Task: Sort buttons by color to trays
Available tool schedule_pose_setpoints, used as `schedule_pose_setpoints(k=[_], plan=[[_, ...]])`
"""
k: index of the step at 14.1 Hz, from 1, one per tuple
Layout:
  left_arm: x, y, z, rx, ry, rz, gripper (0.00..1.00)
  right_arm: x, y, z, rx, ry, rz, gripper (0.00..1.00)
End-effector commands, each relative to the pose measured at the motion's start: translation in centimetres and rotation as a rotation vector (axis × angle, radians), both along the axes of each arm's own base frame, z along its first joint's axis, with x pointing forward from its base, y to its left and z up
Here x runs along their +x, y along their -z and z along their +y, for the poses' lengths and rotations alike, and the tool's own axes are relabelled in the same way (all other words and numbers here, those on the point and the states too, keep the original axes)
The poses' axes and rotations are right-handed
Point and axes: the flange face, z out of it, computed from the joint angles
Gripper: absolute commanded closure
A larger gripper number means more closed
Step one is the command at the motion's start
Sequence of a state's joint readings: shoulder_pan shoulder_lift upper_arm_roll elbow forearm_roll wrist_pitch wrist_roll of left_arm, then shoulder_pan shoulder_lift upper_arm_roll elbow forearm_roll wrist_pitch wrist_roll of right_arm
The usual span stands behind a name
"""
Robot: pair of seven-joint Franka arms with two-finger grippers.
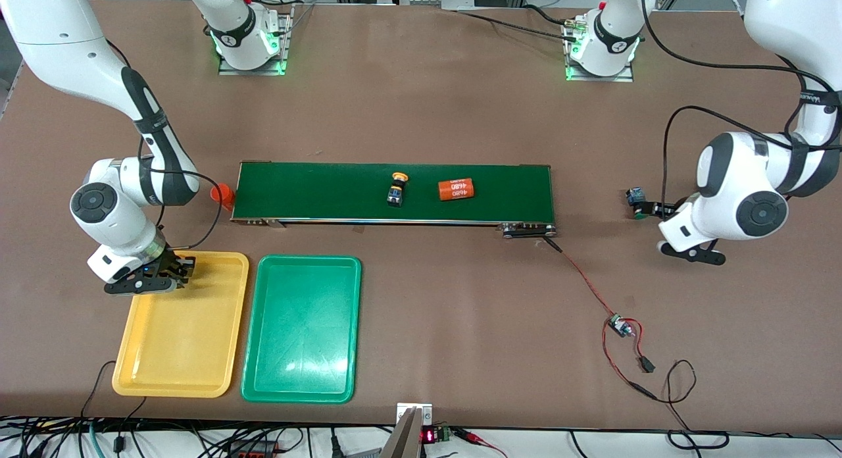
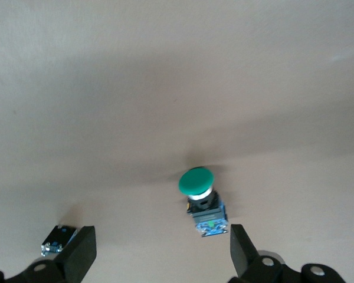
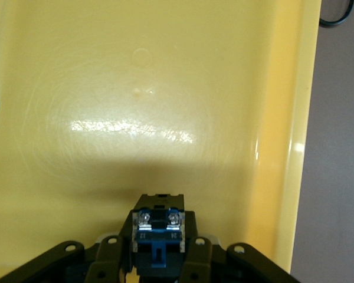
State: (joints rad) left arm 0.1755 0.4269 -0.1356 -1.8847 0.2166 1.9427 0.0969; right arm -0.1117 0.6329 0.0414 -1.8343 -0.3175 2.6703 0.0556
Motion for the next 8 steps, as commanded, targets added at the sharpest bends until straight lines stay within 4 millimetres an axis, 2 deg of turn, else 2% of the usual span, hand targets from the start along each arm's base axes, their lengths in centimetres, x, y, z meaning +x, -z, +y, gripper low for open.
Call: schedule_pose_setpoints(k=[1,2,3,6,8], plan=[[-2.0,2.1,-0.6,-0.014,-0.089,0.018,0.00,0.5,-0.3,-0.2,-0.015,-0.017,-0.014,0.19],[-3.1,3.4,-0.9,-0.046,-0.129,0.012,0.00,0.5,-0.4,-0.1,-0.014,-0.018,-0.014,0.07],[-3.9,4.4,-0.9,-0.074,-0.165,0.007,0.00,0.5,-0.5,-0.1,-0.014,-0.020,-0.015,0.00],[-6.3,7.6,-1.4,-0.098,-0.184,-0.017,0.00,0.6,-2.7,0.3,-0.011,-0.007,-0.031,0.00],[-7.2,8.7,-1.3,-0.102,-0.168,-0.039,0.06,0.3,-4.6,2.2,-0.018,0.015,0.020,0.00]])
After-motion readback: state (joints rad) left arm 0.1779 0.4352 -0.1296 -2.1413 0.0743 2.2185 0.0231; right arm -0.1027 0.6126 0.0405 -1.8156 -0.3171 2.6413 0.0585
